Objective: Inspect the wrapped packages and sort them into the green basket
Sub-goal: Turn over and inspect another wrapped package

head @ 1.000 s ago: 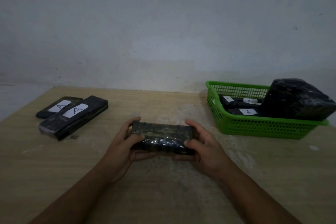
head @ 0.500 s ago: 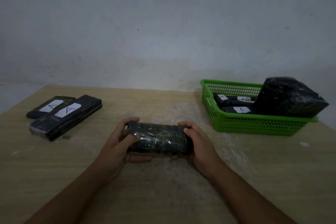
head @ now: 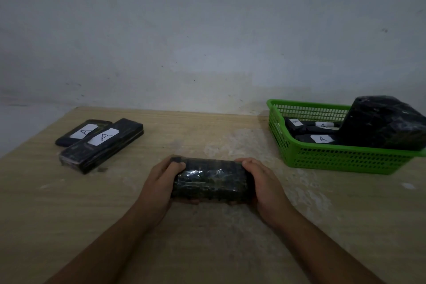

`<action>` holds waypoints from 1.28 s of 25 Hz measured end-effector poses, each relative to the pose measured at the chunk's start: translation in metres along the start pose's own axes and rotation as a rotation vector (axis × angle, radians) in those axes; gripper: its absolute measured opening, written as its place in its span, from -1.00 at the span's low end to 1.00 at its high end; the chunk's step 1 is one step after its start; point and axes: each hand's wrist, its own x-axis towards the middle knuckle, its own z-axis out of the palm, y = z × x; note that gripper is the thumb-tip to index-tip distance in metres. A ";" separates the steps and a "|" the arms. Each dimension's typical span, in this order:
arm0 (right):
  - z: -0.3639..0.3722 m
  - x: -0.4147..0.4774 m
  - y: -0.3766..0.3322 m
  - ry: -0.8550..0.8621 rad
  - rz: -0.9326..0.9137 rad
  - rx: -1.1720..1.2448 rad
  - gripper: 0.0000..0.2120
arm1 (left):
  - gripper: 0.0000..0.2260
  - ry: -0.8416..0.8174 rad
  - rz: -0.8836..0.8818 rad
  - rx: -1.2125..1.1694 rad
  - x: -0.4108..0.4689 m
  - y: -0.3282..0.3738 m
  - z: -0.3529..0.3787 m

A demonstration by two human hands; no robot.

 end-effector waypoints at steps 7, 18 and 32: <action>0.002 -0.005 -0.003 -0.004 -0.146 -0.164 -0.76 | -0.74 -0.035 -0.206 0.014 0.001 0.004 0.002; -0.005 -0.010 -0.007 -0.134 -0.091 -0.250 -0.73 | -0.88 -0.154 0.141 0.179 -0.006 0.003 -0.004; -0.157 -0.048 -0.034 0.044 -0.024 -0.122 -0.76 | -0.73 -0.164 0.157 0.453 -0.026 -0.037 0.112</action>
